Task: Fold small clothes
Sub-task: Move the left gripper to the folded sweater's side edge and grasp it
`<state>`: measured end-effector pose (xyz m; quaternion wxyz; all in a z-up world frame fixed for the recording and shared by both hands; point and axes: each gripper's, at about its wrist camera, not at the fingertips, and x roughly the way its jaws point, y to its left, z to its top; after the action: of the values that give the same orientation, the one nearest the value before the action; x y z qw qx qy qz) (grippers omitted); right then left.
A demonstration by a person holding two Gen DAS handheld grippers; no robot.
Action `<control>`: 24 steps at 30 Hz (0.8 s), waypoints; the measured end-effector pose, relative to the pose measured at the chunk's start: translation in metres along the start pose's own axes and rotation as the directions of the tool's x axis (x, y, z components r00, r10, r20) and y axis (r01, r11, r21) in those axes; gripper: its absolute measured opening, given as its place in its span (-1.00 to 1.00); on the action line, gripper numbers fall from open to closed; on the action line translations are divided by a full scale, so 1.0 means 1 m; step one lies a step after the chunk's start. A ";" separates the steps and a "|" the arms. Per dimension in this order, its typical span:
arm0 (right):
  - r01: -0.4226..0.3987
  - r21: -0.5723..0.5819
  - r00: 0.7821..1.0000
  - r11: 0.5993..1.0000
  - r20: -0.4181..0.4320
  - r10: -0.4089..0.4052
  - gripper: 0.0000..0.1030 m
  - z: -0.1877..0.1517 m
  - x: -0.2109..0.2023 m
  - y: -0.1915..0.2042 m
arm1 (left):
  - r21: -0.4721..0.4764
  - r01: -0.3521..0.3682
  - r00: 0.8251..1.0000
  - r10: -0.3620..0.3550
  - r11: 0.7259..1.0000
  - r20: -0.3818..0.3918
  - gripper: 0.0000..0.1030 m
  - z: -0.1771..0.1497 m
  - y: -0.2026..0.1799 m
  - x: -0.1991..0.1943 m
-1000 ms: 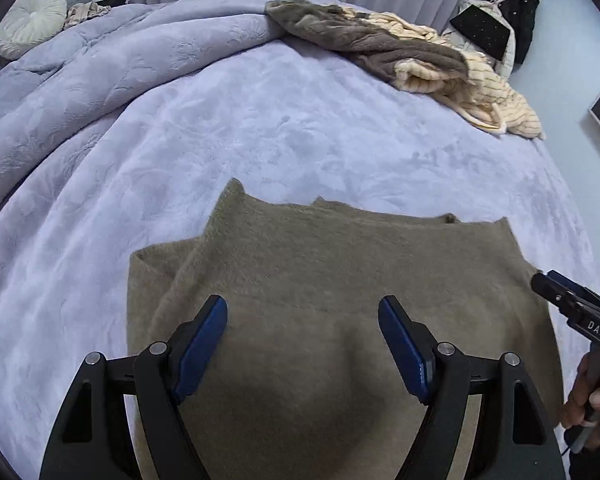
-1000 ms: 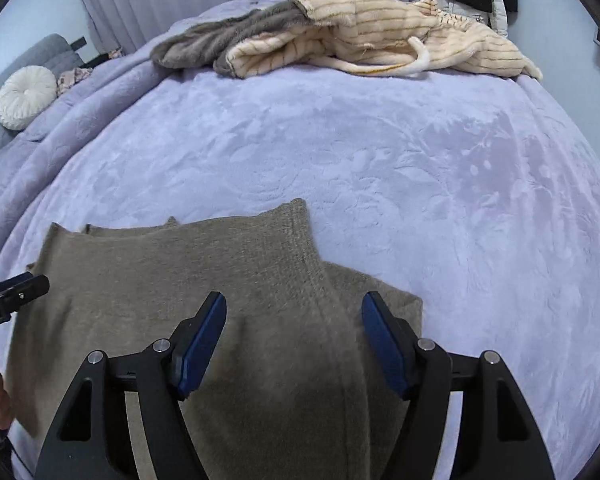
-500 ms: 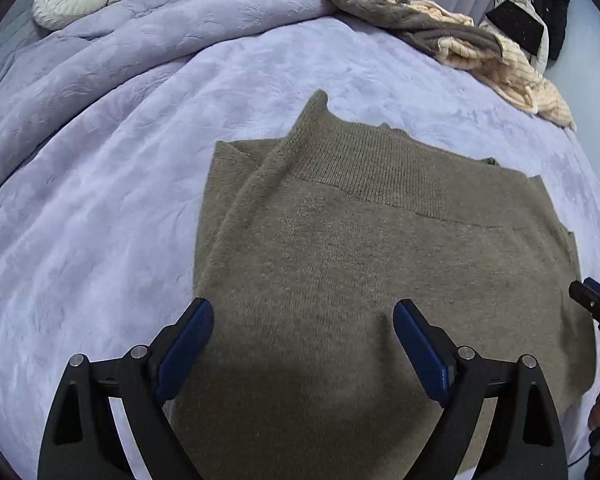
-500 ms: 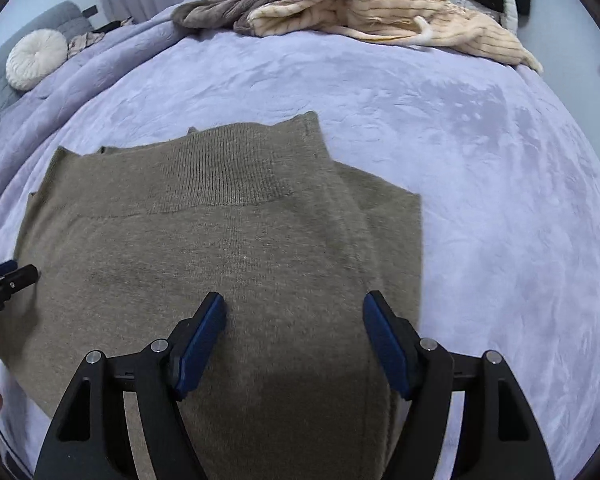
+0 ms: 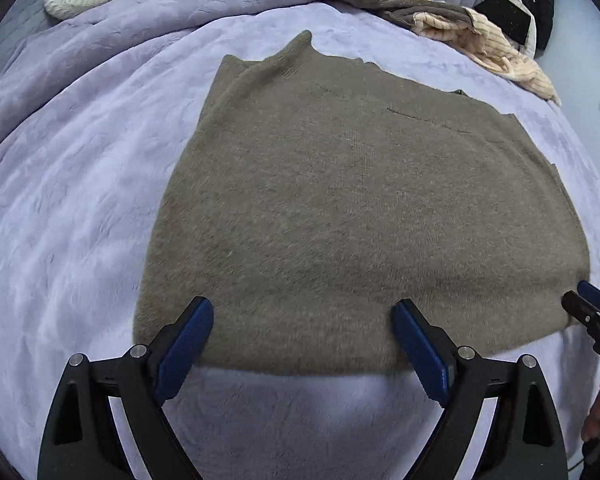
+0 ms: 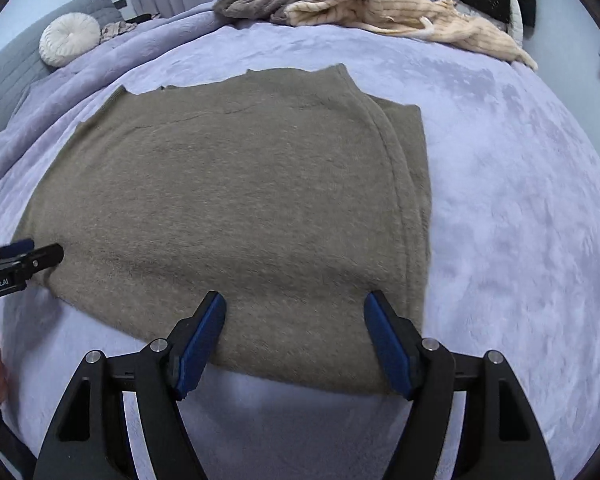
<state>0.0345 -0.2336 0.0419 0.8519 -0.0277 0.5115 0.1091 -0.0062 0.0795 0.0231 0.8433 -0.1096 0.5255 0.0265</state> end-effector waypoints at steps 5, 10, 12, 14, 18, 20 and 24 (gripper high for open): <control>0.013 0.030 0.999 0.999 0.046 -0.014 0.47 -0.007 -0.032 -0.006 | -0.166 0.051 0.997 -0.040 0.985 0.071 0.79 -0.019 0.038 -0.042; 0.003 0.021 0.998 1.000 0.063 -0.004 0.47 -0.002 -0.048 0.004 | -0.320 0.122 0.993 -0.112 0.940 0.047 0.79 -0.016 0.084 -0.032; -0.002 -0.006 0.998 1.000 0.070 0.003 0.47 0.003 -0.050 0.015 | -0.344 0.202 0.979 -0.198 0.917 0.045 0.79 -0.011 0.094 -0.022; -0.011 -0.027 0.997 1.000 0.073 0.013 0.47 0.006 -0.052 0.025 | -0.369 0.260 0.964 -0.262 0.892 0.046 0.79 -0.004 0.101 -0.010; -0.013 -0.070 0.998 0.997 0.062 0.017 0.47 0.010 -0.049 0.047 | -0.404 0.439 0.889 -0.453 0.803 0.066 0.79 0.005 0.111 0.018; -0.015 -0.093 0.998 0.996 0.054 0.021 0.47 0.011 -0.047 0.057 | -0.405 0.490 0.861 -0.500 0.772 0.087 0.79 0.008 0.114 0.025; -0.023 -0.136 0.999 0.990 0.029 0.027 0.47 0.012 -0.041 0.079 | -0.406 0.554 0.821 -0.558 0.727 0.122 0.79 0.016 0.113 0.036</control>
<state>0.0099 -0.1614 0.0885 0.8544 -0.0775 0.4900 0.1546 0.0054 0.1899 -0.0197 0.7654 -0.4423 0.4533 -0.1143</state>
